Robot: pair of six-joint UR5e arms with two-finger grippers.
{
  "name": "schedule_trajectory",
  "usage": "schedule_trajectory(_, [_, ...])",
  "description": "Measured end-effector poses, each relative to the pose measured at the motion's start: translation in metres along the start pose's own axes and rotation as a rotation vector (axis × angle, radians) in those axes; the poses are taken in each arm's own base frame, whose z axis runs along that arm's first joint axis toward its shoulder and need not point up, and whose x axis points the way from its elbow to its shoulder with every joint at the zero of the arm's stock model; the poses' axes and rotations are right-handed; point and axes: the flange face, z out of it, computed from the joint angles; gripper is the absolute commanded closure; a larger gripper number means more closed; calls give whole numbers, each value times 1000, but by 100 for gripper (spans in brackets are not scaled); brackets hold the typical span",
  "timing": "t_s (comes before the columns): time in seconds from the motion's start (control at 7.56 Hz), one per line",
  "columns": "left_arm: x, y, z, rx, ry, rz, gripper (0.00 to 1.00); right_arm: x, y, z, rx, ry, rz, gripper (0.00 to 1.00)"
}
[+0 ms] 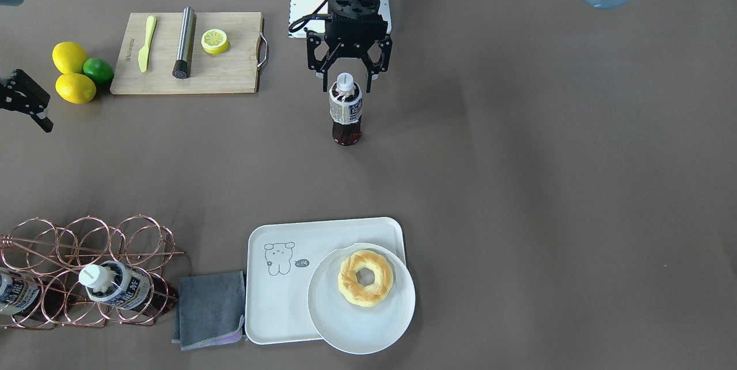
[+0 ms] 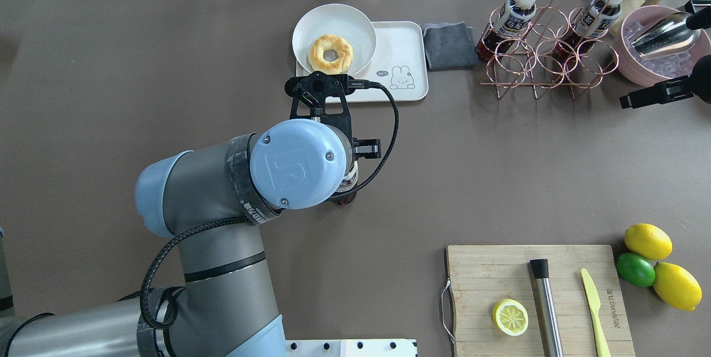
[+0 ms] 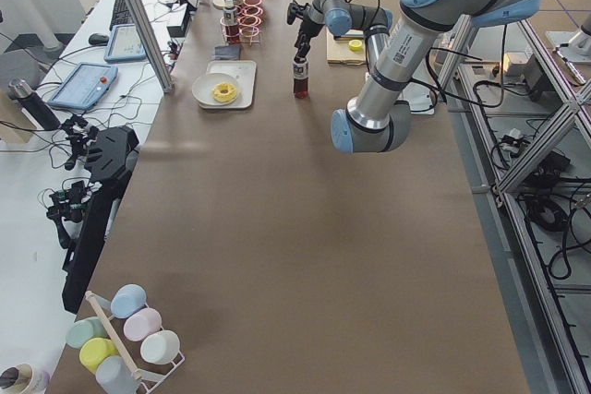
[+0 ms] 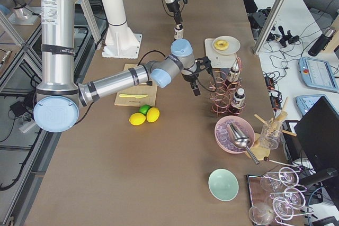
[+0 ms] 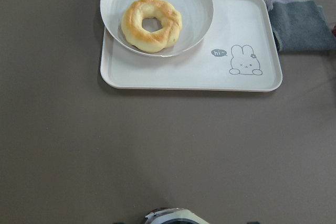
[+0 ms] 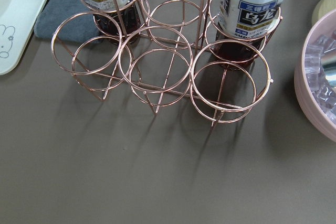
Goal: Place tea on tray
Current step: 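Grasp the standing tea bottle with the left gripper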
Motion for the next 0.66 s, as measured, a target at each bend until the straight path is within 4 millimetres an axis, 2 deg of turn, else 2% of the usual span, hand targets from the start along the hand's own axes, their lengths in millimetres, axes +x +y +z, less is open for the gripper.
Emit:
schedule_trajectory(0.26, [1, 0, -2, 0, 3, -1, 24, 0, 0, 0, 0, 0, 1, 0])
schedule_trajectory(0.4, [2, 4, -2, -5, 5, 0, 36, 0, 0, 0, 0, 0, 1, 0])
schedule_trajectory(0.66, [3, 7, -2, -7, 6, -4, 100, 0, 0, 0, 1, 0, 2, 0])
